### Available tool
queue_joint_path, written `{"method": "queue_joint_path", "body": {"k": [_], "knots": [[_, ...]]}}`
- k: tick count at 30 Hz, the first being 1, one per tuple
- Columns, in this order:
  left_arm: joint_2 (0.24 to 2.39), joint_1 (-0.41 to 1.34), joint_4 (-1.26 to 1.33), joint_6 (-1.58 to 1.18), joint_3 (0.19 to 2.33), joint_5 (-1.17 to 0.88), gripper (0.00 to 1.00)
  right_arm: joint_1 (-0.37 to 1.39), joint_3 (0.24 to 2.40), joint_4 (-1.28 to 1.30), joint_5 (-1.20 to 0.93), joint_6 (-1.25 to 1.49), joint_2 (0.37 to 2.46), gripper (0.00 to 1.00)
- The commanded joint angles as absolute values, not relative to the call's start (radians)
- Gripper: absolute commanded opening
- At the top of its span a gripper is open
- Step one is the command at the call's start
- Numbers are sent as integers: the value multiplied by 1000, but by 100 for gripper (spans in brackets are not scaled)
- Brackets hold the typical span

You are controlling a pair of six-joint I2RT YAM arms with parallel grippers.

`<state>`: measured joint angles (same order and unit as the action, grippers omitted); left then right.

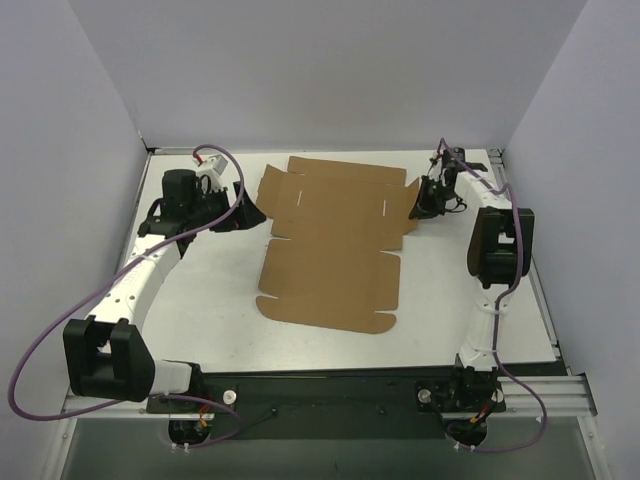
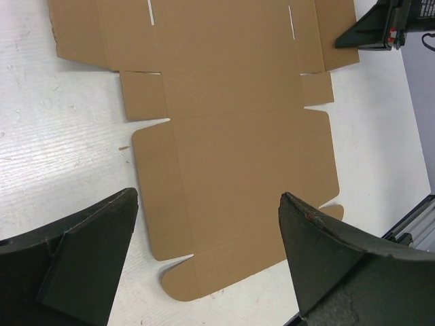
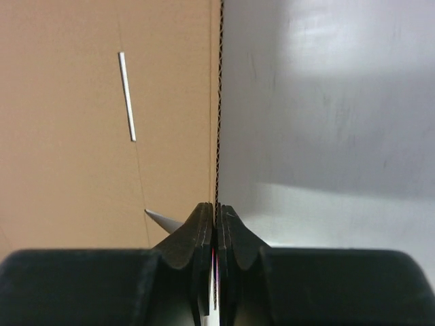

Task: Fold the paper box

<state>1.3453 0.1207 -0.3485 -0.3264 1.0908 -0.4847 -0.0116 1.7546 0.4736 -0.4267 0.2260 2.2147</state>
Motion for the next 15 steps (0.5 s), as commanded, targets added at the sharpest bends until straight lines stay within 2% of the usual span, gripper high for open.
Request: {"method": "queue_joint_path", "body": {"k": [1,10,15], "knots": [[1336,107,-324,-308,1103,-492,96,20,1648,516,-402,207,2062,0],[1350,-34,-184,-407,1049,-673,97,90,1445,482,-505,201,1755,0],[1358,-35,-282,-316,1069,-552,97,97,1402,482,-549,202,1634,0]]}}
